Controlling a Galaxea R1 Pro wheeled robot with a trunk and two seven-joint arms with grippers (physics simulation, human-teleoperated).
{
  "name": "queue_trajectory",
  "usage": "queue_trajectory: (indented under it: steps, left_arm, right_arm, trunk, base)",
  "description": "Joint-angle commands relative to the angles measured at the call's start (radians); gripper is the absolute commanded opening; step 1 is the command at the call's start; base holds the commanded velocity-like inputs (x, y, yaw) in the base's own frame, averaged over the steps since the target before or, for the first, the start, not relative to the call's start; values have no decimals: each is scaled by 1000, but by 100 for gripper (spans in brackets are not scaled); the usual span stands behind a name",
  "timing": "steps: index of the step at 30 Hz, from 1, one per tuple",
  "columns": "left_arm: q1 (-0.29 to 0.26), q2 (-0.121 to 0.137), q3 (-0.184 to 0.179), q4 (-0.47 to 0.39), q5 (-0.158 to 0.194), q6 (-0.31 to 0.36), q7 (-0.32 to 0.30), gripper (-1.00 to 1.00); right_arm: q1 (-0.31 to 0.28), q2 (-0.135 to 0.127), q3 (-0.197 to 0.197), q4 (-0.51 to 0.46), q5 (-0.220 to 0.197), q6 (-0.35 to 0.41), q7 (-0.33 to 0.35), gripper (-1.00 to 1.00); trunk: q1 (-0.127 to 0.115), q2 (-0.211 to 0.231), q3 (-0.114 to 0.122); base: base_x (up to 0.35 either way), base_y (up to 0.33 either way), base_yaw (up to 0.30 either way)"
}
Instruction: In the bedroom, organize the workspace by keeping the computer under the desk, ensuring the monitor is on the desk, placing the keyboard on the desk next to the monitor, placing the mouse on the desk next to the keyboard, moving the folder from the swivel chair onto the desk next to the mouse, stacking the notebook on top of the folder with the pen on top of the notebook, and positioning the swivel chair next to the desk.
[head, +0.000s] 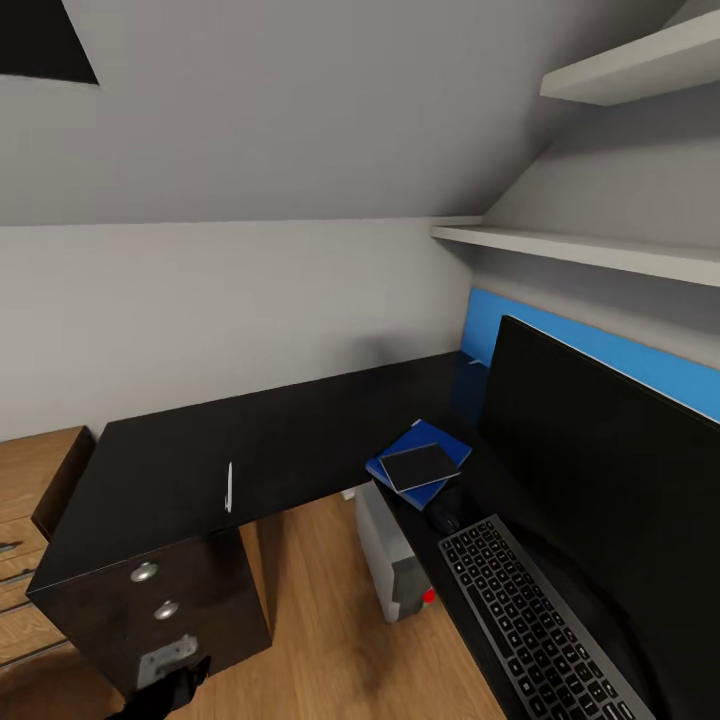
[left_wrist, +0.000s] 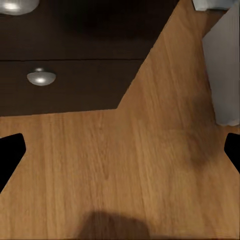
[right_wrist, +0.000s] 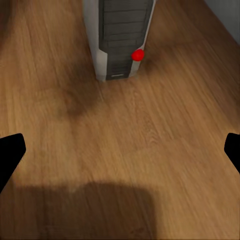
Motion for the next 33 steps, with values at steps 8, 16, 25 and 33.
queue_trajectory:
  steps: [8,16,25,33]
  left_arm:
    - [81,-42,-7,20,6,-161,-3,100]
    - [186,-69,-6,22,10,-329,1,100]
    - [235,-86,-3,22,14,-343,4,100]
    - [238,-88,-2,22,61,-343,5,100]
  right_arm:
    - [-6,1,8,-51,-2,0,-9,100]
    - [-56,6,3,-62,-8,14,-11,100]
    - [-65,7,3,-61,-8,1,-6,100]
    - [-65,8,-42,-56,-9,3,-9,100]
  trunk:
    - [0,-1,-1]
    - [0,-1,-1]
    - [0,-1,-1]
    - [0,-1,-1]
  base:
    - [0,0,0]
    - [0,0,0]
    - [0,0,0]
    - [0,0,117]
